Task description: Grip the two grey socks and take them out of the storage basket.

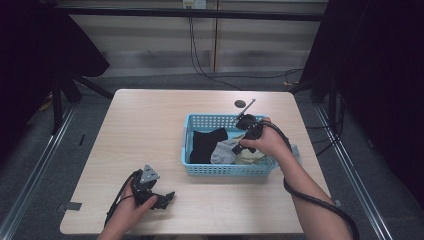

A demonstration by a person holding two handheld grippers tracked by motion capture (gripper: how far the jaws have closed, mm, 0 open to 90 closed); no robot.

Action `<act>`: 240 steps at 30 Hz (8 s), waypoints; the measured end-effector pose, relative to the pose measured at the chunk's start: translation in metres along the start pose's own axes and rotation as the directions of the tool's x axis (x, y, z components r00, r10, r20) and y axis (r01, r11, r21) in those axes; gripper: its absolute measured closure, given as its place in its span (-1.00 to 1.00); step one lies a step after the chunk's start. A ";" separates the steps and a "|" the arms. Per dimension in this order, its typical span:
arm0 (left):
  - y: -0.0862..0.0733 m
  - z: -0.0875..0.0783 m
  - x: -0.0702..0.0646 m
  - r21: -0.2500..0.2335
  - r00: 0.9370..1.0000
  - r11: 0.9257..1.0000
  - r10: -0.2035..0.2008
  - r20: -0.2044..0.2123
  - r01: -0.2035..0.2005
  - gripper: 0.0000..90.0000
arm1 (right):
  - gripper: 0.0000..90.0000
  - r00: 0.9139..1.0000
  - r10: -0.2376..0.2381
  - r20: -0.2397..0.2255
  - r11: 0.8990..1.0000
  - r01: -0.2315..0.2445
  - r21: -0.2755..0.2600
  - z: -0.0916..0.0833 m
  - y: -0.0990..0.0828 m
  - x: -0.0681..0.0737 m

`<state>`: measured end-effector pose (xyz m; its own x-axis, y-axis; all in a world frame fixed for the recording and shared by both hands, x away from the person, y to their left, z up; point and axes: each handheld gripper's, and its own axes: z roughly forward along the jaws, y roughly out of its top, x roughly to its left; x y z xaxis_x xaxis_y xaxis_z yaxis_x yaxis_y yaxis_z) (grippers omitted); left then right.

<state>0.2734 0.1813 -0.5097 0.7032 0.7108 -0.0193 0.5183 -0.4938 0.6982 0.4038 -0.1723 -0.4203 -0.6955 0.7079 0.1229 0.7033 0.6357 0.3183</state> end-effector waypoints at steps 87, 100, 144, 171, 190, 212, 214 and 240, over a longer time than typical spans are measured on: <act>0.000 0.000 0.000 0.005 1.000 1.000 0.002 0.004 -0.002 -1.00 | 0.80 0.992 -0.123 0.012 0.982 0.120 0.145 -0.030 0.012 -0.007; 0.000 0.000 0.000 0.004 1.000 1.000 0.002 0.004 -0.002 -1.00 | 0.81 0.996 -0.088 0.023 0.988 0.084 0.130 -0.064 0.013 -0.015; 0.000 -0.001 0.000 0.006 1.000 1.000 0.002 0.002 -0.003 -1.00 | 0.81 0.994 0.019 0.109 0.997 -0.027 0.071 -0.151 -0.027 -0.056; 0.000 0.000 0.000 0.004 1.000 1.000 0.002 0.004 -0.002 -1.00 | 0.80 0.985 0.107 0.135 0.992 -0.114 0.048 -0.167 -0.074 -0.090; 0.000 0.000 0.000 0.005 1.000 1.000 0.000 0.000 0.000 -1.00 | 0.78 0.983 0.136 0.122 0.985 -0.148 0.094 -0.136 -0.097 -0.102; 0.000 0.000 -0.001 -0.001 1.000 1.000 -0.003 -0.005 0.003 -1.00 | 0.26 0.984 0.153 0.090 0.983 -0.160 0.085 -0.072 -0.108 -0.099; 0.000 0.000 -0.001 -0.002 1.000 1.000 -0.006 -0.005 0.006 -1.00 | 0.17 0.984 0.147 0.100 0.985 -0.154 0.075 -0.074 -0.108 -0.098; -0.001 -0.002 -0.002 0.006 1.000 1.000 0.002 -0.005 -0.002 -1.00 | -0.25 0.994 0.051 0.100 0.998 -0.054 0.027 -0.090 -0.137 -0.053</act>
<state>0.2709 0.1814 -0.5093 0.7017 0.7123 -0.0137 0.5197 -0.4986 0.6938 0.3311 -0.3252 -0.3860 -0.6407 0.7665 0.0443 0.7434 0.6049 0.2855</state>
